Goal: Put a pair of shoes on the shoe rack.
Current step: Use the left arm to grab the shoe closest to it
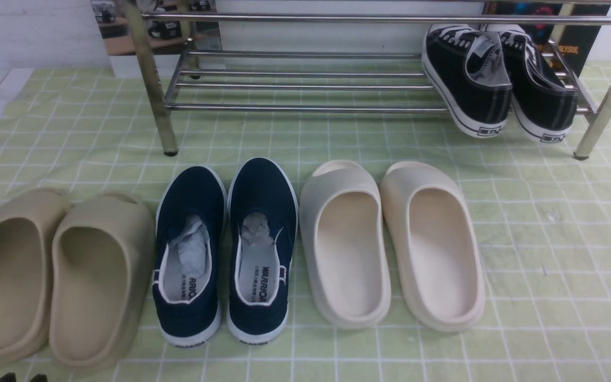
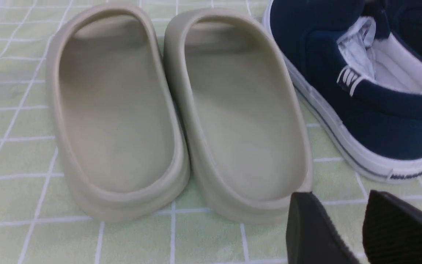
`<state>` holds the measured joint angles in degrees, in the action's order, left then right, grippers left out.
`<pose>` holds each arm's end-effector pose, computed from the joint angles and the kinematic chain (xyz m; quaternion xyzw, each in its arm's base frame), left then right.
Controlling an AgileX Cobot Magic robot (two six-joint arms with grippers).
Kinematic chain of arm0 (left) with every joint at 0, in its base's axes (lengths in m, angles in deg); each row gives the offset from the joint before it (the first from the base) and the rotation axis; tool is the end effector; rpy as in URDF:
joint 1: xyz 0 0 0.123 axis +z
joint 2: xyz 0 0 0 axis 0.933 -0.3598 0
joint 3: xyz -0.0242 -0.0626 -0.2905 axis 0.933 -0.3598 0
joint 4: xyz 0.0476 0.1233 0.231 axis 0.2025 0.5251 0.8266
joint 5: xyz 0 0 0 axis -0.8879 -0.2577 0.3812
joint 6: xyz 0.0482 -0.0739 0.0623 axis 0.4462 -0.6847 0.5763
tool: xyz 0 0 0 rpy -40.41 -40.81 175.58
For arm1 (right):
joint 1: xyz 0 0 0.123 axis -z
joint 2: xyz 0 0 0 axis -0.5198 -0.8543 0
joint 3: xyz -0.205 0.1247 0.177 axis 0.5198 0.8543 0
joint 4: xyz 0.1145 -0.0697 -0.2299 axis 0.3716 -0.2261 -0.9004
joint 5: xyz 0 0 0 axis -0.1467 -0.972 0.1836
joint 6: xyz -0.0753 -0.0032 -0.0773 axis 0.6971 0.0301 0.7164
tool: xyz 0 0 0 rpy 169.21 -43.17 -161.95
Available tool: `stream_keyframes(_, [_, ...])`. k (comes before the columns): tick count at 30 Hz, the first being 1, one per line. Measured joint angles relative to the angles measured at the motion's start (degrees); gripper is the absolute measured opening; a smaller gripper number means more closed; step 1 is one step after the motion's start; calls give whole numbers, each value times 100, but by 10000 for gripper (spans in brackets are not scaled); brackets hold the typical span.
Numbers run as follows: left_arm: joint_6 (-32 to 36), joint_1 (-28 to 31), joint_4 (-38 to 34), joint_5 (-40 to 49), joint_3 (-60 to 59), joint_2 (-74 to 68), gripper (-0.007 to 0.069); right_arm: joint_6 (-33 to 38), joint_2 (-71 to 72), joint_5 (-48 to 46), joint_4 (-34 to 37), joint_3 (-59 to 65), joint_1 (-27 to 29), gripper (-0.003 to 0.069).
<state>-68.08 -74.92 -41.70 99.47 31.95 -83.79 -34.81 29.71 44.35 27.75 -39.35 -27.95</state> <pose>0.0699 -0.0067 0.1645 0.0229 0.8062 -0.0415 0.5897 0.0693 -0.0021 0.1680 0.0944 0.8017 0.0459 0.5885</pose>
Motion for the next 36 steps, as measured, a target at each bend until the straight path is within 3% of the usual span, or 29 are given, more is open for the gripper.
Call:
stream_keyframes(15, [-52,0,-12,-2444,0,0,239,0,0,0,0,0,0,204])
stream_keyframes(19, [-671,0,-135,-3535,0,0,239,0,0,0,0,0,0,208])
stream_keyframes(22, [-1571,0,-308,-4563,0,0,234,0,0,0,0,0,0,210])
stream_keyframes(24, [-1918,0,-381,-4915,95,0,183,0,0,0,0,0,0,214])
stream_keyframes(27, [-2019,0,-403,-4258,658,0,42,0,0,0,0,0,0,218])
stream_keyframes(28, [-2026,0,-408,-4177,658,0,30,0,0,0,0,0,0,218])
stream_keyframes(29, [-2026,0,-407,-3432,1074,-50,-14,0,0,0,0,0,0,220])
stream_keyframes(33, [-2026,0,-341,-1467,1932,-787,-13,0,0,0,0,0,0,223])
stream_keyframes(36, [-2081,0,-351,-845,2064,-1646,-13,0,0,0,0,0,0,223])
